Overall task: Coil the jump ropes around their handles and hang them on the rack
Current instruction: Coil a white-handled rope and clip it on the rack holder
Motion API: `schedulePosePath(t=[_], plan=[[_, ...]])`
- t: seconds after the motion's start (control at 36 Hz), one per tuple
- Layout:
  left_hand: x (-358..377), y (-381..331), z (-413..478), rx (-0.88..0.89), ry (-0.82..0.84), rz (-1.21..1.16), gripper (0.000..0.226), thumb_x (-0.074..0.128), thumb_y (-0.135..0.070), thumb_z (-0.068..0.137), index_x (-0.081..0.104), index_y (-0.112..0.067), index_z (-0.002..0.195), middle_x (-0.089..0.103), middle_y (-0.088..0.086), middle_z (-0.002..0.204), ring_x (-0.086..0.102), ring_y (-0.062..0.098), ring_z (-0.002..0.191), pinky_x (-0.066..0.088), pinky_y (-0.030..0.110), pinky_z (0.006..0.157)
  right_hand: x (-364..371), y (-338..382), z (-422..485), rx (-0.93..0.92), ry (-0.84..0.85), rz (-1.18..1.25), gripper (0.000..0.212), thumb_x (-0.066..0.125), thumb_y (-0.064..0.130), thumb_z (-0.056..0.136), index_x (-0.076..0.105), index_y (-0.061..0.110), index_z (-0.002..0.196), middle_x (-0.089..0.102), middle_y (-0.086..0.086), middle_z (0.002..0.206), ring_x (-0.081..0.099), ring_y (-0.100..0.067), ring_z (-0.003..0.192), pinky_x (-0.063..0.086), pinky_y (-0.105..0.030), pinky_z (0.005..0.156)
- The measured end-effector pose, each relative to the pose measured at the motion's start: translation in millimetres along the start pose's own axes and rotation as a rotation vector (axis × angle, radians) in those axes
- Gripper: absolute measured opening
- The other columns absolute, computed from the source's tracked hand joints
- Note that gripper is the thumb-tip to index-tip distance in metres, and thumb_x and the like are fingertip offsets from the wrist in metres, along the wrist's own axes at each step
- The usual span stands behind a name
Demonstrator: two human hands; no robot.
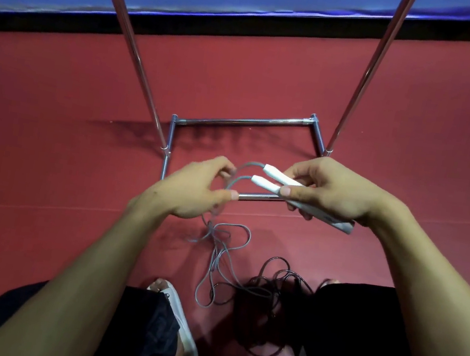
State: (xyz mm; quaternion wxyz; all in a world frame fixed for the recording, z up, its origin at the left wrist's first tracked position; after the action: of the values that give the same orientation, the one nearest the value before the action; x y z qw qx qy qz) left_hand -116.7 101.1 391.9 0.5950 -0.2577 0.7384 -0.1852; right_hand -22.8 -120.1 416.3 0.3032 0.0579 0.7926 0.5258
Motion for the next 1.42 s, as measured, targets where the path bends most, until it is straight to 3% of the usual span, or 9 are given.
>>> schedulePosePath(t=[0.08,0.17,0.22,0.39,0.5,0.61,0.92,1.22,1.42], plan=[[8.4,-13.1,-1.0,0.113,-0.027,-0.037,0.070,0.068,-0.036,0.087,0.032,-0.024,0.146,0.047,-0.006,0.141,0.040,0.008,0.132,0.030,0.026,0.111,6.7,1.2,3.9,-0.007,0.033,-0.052,0.010,0.065,0.015,0.092,0.065,0.008,0.086,0.068,-0.007,0.073,0.062,-0.016,0.056,0.048,-0.023,0.055],[11.1,-30.7,0.2,0.186,-0.041,-0.176,0.039,0.059,-0.032,0.094,0.048,-0.028,0.132,0.064,-0.010,0.112,0.057,-0.001,0.101,0.042,0.019,0.090,10.5,1.8,7.1,-0.038,0.050,-0.054,0.006,0.066,0.012,0.092,0.067,0.012,0.086,0.068,-0.009,0.074,0.064,-0.016,0.058,0.051,-0.027,0.058],[13.4,-35.8,1.5,0.208,-0.036,-0.147,0.017,0.052,-0.036,0.096,0.061,-0.025,0.104,0.067,-0.007,0.080,0.059,0.005,0.071,0.046,0.029,0.072,9.8,0.8,8.8,-0.051,0.051,-0.049,0.005,0.067,0.012,0.091,0.068,0.014,0.086,0.068,-0.005,0.072,0.064,-0.013,0.059,0.051,-0.026,0.059],[15.3,-35.2,5.9,0.208,-0.148,-0.158,0.026,0.050,-0.039,0.093,0.061,-0.020,0.078,0.046,-0.008,0.055,0.038,0.007,0.053,0.034,0.033,0.057,6.8,-2.8,10.8,-0.035,0.006,-0.063,0.007,0.068,0.015,0.091,0.065,0.018,0.085,0.069,0.001,0.071,0.067,-0.016,0.062,0.052,-0.025,0.059],[9.1,-28.6,6.3,0.133,-0.232,-0.342,0.021,0.055,-0.028,0.097,0.059,-0.024,0.076,0.045,-0.003,0.056,0.038,0.014,0.052,0.034,0.032,0.054,-2.5,-8.3,7.5,0.108,-0.030,-0.246,0.024,0.064,0.038,0.092,0.062,0.019,0.078,0.071,0.003,0.069,0.070,-0.018,0.065,0.047,-0.023,0.055],[6.7,-25.8,4.7,0.094,-0.228,-0.630,0.021,0.054,-0.041,0.086,0.056,-0.024,0.073,0.035,-0.007,0.055,0.031,0.017,0.052,0.033,0.040,0.059,-2.4,-3.7,-0.6,0.037,-0.077,-0.050,0.019,0.062,0.028,0.095,0.061,0.016,0.080,0.062,-0.004,0.066,0.063,-0.019,0.059,0.055,-0.032,0.052],[9.8,-30.0,3.2,0.093,-0.264,-0.765,0.017,0.053,-0.026,0.092,0.057,-0.026,0.075,0.031,-0.011,0.056,0.024,0.013,0.047,0.031,0.047,0.056,5.1,8.1,-1.7,-0.052,-0.123,0.063,0.014,0.060,0.016,0.096,0.070,0.009,0.103,0.058,-0.007,0.070,0.038,-0.019,0.052,0.031,-0.024,0.040],[15.7,-46.0,-0.8,0.008,-0.303,-1.179,0.024,0.046,-0.021,0.102,0.061,-0.011,0.086,0.022,-0.008,0.045,0.024,0.009,0.038,0.040,0.028,0.054,5.9,12.6,-6.4,-0.078,-0.189,0.084,0.018,0.063,0.017,0.094,0.065,0.007,0.079,0.055,-0.003,0.059,0.038,-0.018,0.050,0.029,-0.025,0.042],[24.2,-49.4,0.1,-0.020,-0.336,-1.083,0.029,0.046,-0.027,0.102,0.056,-0.013,0.078,0.018,-0.005,0.047,0.016,0.009,0.039,0.014,0.021,0.045,5.4,9.7,-12.2,-0.057,-0.176,0.099,0.013,0.064,0.019,0.093,0.069,0.008,0.088,0.060,-0.009,0.064,0.039,-0.020,0.050,0.029,-0.024,0.043]])
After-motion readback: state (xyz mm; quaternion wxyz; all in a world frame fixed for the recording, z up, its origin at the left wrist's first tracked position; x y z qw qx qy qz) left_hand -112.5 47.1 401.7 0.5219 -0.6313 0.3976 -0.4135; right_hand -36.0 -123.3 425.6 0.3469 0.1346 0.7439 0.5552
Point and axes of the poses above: each hand's wrist, its own z-axis towards the middle knuckle, its own x-axis out of the palm, y = z × x, the point moved 1 cm from there along z, towards the middle knuckle
